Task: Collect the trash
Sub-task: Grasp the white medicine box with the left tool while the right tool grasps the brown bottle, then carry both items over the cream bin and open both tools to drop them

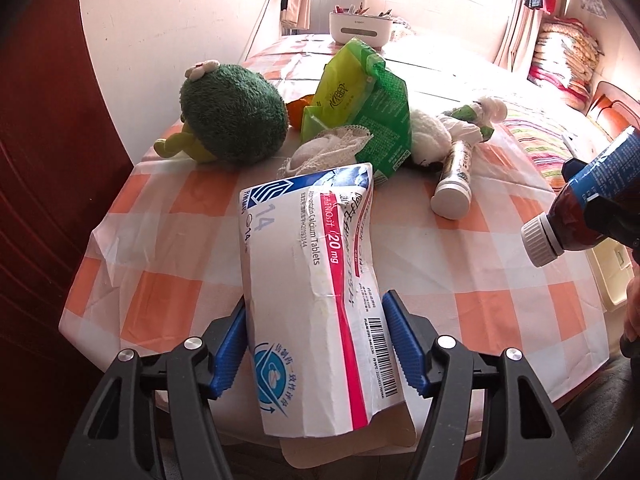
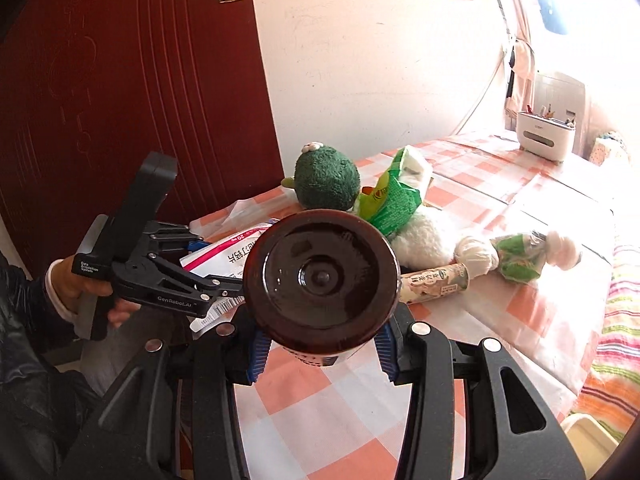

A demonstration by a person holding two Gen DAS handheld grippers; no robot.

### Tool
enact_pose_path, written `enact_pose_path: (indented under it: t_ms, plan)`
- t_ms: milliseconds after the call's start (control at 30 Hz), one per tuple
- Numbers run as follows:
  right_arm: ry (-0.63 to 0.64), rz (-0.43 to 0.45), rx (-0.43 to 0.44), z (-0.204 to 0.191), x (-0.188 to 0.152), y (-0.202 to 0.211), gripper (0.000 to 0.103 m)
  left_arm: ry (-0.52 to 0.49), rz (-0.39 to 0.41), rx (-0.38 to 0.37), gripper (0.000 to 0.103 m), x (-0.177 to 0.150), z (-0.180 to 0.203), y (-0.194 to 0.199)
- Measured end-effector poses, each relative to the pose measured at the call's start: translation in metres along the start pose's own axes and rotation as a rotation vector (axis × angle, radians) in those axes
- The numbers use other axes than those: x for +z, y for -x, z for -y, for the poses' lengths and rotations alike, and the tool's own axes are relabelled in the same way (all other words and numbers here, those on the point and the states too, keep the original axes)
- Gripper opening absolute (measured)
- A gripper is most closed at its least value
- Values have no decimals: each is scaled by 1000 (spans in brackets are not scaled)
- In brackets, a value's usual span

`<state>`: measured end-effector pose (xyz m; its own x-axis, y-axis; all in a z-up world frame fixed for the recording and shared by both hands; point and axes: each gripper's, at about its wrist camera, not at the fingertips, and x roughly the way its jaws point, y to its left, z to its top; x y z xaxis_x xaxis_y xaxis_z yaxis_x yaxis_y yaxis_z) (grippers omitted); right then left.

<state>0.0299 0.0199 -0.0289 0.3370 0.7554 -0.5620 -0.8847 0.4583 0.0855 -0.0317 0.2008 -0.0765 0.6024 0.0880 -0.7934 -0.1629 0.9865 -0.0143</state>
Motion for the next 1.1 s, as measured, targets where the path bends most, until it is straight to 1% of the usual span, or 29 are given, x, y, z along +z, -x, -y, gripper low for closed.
enact_pose_path:
  t_ms: [133, 433, 800, 1100]
  plan:
    - [-21, 32, -26, 4, -3, 12, 42, -3, 44, -9, 62, 3, 8, 10]
    - [-92, 99, -118, 21, -7, 40, 42, -21, 99, -94, 62, 14, 38, 17]
    - [-193, 153, -250, 50, -23, 76, 42, -106, 155, -182, 63, 37, 88, 17]
    - [-246, 187, -348, 68, -36, 102, 42, -176, 170, -248, 63, 51, 126, 19]
